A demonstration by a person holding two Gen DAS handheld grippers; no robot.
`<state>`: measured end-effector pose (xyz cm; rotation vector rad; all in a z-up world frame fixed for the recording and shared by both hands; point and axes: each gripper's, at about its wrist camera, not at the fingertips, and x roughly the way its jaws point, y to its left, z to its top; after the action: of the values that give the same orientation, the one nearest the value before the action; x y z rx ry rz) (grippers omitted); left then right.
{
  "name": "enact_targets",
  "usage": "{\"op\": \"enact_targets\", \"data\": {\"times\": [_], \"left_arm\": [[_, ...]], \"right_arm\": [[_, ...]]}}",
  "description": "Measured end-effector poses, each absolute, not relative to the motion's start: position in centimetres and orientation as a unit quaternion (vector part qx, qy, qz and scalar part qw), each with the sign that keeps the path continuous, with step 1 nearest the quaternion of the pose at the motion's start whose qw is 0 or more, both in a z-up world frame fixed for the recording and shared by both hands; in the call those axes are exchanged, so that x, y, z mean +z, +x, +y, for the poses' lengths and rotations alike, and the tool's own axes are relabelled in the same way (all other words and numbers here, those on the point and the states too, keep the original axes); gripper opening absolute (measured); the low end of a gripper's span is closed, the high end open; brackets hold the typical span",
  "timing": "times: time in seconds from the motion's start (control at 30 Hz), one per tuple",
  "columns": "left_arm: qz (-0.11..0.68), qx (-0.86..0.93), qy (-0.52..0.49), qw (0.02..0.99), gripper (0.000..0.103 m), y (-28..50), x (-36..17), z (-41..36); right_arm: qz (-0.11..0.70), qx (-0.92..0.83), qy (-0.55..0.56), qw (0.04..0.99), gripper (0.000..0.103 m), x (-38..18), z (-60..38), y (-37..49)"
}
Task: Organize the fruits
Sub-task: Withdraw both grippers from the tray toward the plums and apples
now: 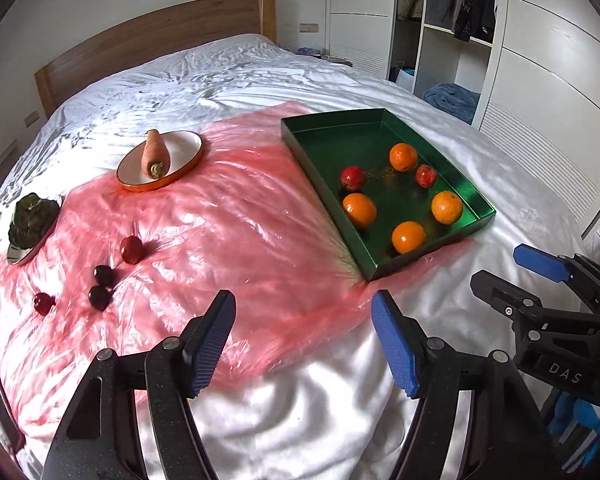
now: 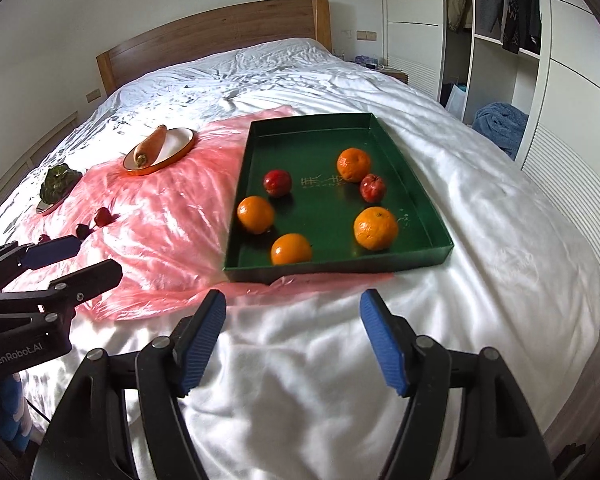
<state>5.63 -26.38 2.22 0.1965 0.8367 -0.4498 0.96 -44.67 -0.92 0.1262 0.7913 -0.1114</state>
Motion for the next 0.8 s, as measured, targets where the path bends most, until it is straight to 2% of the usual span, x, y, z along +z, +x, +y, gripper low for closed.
{"op": "enact_targets", "data": {"times": [0.8], "left_arm": [[0.386, -0.174, 0.058, 0.904, 0.066, 1.6, 3.4, -17.9]], "right_arm": [[0.39, -0.015, 0.049, 0.919, 0.103, -0.1, -37.0, -3.6]]}}
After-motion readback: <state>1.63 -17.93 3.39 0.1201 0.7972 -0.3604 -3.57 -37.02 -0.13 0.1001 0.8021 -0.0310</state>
